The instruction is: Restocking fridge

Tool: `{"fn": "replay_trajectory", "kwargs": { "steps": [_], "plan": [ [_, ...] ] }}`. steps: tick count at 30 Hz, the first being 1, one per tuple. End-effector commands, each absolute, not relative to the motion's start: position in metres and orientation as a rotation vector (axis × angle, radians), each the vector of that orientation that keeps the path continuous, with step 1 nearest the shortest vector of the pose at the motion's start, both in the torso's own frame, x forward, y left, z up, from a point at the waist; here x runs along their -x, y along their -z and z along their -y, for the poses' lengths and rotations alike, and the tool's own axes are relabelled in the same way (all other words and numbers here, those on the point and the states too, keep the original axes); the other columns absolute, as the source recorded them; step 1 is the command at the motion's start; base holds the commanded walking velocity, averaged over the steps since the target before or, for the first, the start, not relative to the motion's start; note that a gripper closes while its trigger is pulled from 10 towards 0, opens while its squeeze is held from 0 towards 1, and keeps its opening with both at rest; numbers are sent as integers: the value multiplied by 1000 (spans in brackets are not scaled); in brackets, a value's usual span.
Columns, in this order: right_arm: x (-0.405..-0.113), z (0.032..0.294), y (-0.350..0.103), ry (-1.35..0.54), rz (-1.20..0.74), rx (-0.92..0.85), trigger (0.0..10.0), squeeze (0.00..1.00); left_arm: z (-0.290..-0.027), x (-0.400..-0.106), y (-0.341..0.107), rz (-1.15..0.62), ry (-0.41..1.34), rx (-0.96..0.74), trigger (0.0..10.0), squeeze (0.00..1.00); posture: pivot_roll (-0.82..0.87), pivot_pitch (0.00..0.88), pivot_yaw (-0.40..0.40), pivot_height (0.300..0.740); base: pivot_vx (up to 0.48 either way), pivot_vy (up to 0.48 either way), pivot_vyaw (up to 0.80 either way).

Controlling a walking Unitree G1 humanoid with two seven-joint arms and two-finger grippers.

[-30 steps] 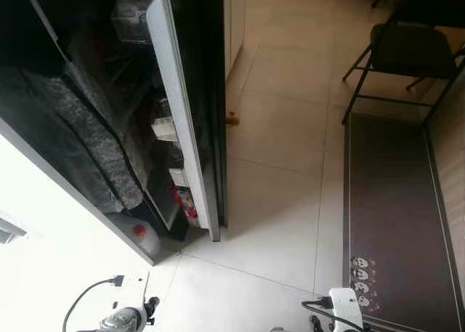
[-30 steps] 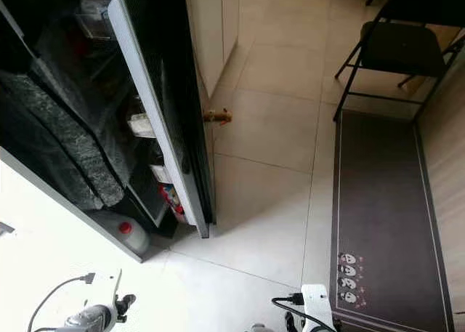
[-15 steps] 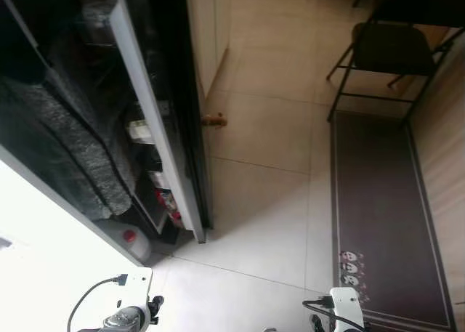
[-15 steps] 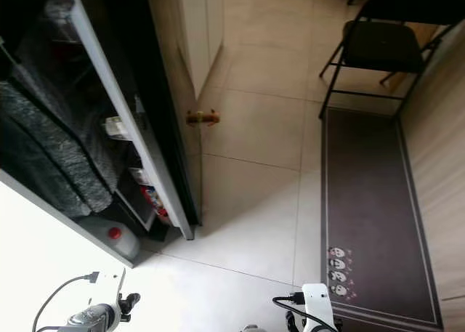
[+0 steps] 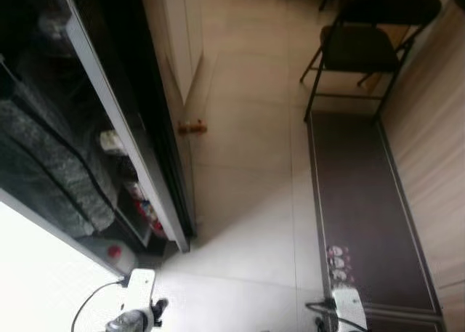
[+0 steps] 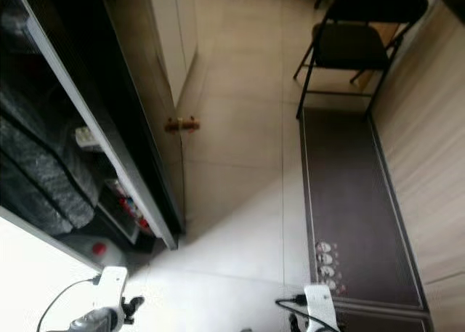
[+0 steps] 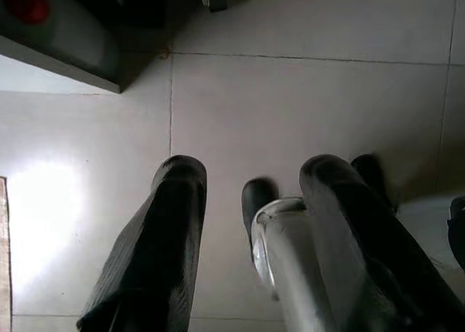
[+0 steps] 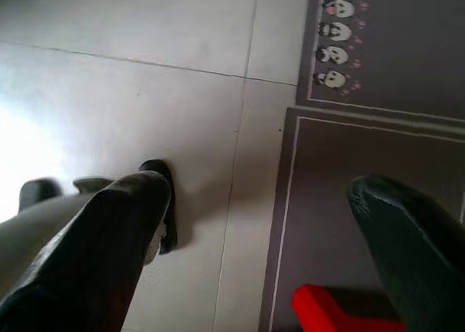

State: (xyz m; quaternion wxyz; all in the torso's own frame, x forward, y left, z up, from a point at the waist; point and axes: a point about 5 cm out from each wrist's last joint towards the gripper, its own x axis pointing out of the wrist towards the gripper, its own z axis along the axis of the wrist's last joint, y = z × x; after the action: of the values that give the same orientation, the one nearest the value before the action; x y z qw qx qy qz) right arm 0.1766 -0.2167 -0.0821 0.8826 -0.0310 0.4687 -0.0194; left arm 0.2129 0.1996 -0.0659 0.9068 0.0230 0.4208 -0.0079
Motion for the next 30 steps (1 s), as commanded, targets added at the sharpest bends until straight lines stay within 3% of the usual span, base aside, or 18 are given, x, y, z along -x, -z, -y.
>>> {"fn": "replay_trajectory", "kwargs": {
  "steps": [1,8,14,24,30],
  "plan": [
    [-164,216,88,41,-1019,61,10000,0,-200,-205,70,-899,21,-36,10000,0,-112,95,-11,740,0,0,-750],
    [-164,215,88,40,-1018,56,10000,0,-200,-206,70,-900,38,-55,10000,0,-115,94,-6,740,0,0,-750],
    [-165,214,88,36,-1010,56,10000,0,-200,-205,70,-904,48,-69,10000,0,-113,98,-4,740,0,0,0],
    [-165,214,88,41,-1010,53,10000,0,-199,-204,71,-909,51,-66,10000,0,-114,107,-8,740,284,0,0],
    [-165,215,88,32,-1014,59,10000,0,-198,-203,72,-912,51,-56,10000,0,-114,118,-14,740,311,0,-800]
  ]
}}
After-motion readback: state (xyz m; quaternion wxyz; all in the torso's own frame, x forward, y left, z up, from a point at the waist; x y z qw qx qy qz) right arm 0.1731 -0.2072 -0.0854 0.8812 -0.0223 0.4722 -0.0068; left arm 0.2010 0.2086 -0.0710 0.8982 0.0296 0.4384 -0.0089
